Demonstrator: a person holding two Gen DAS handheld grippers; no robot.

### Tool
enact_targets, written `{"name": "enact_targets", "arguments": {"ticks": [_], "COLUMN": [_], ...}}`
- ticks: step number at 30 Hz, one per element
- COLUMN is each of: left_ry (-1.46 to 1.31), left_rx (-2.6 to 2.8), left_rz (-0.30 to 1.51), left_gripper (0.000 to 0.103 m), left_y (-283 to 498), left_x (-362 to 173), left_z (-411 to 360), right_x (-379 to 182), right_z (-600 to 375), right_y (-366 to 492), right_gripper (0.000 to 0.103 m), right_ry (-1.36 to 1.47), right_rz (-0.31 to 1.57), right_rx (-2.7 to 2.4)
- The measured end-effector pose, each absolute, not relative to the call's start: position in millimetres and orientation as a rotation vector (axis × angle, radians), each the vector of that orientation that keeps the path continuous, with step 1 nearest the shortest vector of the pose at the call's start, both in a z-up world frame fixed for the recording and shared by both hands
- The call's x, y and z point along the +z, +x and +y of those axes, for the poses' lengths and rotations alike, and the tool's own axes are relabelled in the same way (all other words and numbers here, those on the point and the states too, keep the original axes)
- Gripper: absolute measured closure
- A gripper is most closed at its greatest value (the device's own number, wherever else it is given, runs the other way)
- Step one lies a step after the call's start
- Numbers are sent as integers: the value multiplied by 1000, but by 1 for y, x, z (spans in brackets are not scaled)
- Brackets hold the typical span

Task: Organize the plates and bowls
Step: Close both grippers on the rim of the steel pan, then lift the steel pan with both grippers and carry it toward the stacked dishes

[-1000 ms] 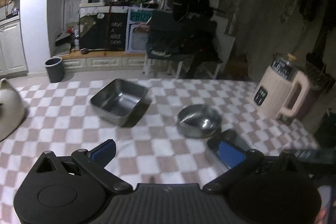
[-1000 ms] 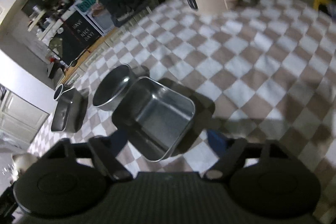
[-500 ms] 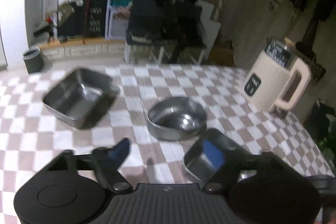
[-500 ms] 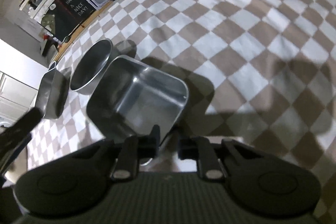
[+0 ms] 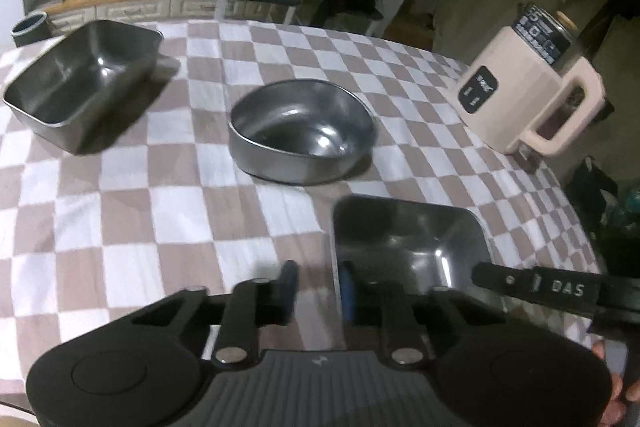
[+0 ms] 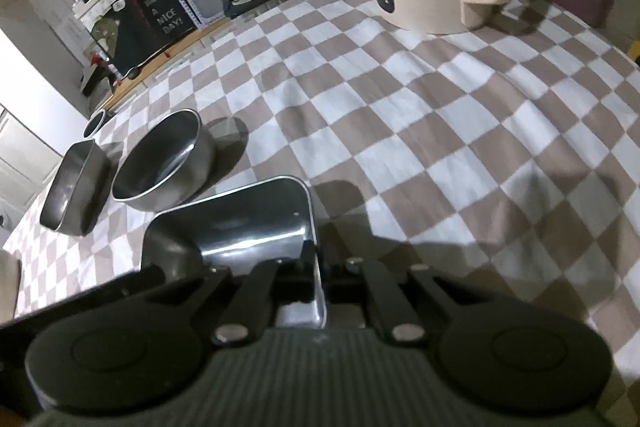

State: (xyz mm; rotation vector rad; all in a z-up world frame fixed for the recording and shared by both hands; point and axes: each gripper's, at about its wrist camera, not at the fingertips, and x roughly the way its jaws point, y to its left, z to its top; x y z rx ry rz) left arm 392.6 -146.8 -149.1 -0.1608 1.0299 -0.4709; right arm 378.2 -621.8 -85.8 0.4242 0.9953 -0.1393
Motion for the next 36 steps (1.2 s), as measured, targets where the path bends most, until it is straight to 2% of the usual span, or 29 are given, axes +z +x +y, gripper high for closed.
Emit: {"name": "enact_targets", "arguments": {"ticks": [2, 20, 26, 36], "left_ry": [-173, -153, -135, -76], "left_rx": [-487, -530, -525, -466], "left_rz": [1032, 994, 1034, 1128], "left_gripper": [96, 94, 94, 92], "left_y": [388, 293, 266, 256], "left_x": [-146, -80, -82, -109], "left_z": [-148, -154, -154, -164], "right_x": [-84, -23, -13, -22], "right_z": [-621, -631, -624, -603], "right_y": [377, 311, 288, 288], "right_gripper": [99, 97, 97, 98], "right_ry": [411, 262, 179, -28], "right_rz": [997, 890, 891, 1006], "right_rx": [-122, -16, 25, 25]}}
